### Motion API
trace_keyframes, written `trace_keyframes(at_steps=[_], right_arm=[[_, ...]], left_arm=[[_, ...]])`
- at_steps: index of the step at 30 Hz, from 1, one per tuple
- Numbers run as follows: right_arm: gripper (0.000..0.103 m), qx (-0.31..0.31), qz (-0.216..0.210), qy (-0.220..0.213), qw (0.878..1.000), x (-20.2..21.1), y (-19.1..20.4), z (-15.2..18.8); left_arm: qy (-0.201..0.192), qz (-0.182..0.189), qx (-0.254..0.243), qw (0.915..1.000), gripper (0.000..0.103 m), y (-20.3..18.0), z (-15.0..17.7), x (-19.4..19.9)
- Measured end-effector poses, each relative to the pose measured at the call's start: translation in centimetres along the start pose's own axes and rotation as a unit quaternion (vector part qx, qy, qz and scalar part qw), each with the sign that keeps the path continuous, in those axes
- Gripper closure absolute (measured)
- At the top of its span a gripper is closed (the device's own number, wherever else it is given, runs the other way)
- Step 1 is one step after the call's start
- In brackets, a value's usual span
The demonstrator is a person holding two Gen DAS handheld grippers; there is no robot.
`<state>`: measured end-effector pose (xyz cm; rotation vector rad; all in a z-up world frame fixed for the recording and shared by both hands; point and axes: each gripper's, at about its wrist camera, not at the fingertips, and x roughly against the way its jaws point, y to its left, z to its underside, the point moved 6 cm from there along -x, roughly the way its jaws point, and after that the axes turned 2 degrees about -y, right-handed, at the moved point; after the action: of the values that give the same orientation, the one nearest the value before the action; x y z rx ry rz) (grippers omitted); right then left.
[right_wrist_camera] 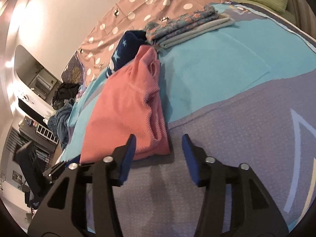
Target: Fold small clothes
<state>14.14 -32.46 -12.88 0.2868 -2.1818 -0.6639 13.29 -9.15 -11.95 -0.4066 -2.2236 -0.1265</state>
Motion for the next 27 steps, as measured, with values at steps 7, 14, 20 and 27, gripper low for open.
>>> trace_keyframes(at_steps=[7, 14, 20, 27], right_arm=[[0.044, -0.007, -0.01, 0.009, 1.0, -1.0, -0.1, -0.2], [0.038, 0.0, -0.032, 0.03, 0.999, -2.7, 0.9, -1.0], [0.047, 0.04, -0.047, 0.074, 0.995, -3.5, 2.4, -0.7], [0.088, -0.066, -0.133, 0.097, 0.984, -2.5, 0.9, -1.9]], left_arm=[[0.015, -0.027, 0.024, 0.9992, 0.043, 0.3, -0.4, -1.3], [0.009, -0.043, 0.001, 0.999, 0.044, -1.0, -1.0, -1.8], [0.012, -0.018, -0.041, 0.9989, 0.083, -1.8, -0.9, -1.7], [0.015, -0.002, -0.07, 0.9974, 0.098, -1.6, -0.2, 0.3]])
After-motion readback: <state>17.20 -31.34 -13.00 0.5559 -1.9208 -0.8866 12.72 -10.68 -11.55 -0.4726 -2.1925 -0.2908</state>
